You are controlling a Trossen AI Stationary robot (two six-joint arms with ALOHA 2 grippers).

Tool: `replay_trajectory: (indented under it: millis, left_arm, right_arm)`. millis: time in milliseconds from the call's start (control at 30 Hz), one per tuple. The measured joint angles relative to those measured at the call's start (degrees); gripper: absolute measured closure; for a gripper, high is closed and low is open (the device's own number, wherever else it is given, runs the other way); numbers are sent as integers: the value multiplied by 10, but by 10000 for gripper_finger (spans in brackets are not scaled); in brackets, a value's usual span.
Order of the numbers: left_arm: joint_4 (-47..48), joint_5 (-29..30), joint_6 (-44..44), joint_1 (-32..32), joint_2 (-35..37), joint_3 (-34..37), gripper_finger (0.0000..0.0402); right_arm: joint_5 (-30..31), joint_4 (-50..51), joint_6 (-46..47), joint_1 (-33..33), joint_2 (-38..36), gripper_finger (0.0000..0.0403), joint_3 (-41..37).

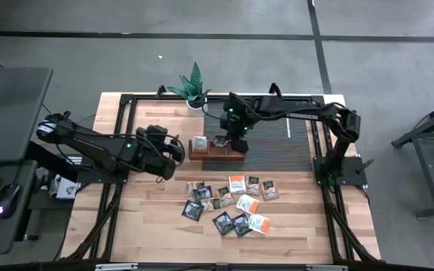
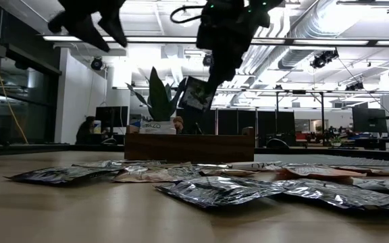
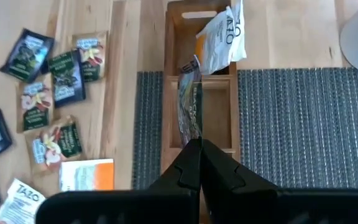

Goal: Pick & Place Tea
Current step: Put the blue tea bag into the middle section of the wooden organizer

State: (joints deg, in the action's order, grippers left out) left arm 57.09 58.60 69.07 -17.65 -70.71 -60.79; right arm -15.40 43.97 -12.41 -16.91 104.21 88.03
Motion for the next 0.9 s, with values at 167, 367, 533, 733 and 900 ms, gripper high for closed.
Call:
replay_trajectory:
  millis: [167,367,533,733,900]
  left_arm:
    - [-159,-63,-82,0,48,84,170]
    - [-245,-113,-104,0,70,148,170]
    - [-274,-141,-108,0,69,162,170]
    - [-277,-144,-112,0,69,163,170]
    - [-279,-147,-122,0,69,163,170]
  right_arm:
    - [6,34,-24,0,48,403,59]
    - [49,83,-55,0,99,403,98]
    - [63,82,-59,1,118,403,96]
    - [61,54,-59,1,122,403,95]
    - [61,51,-74,1,122,403,95]
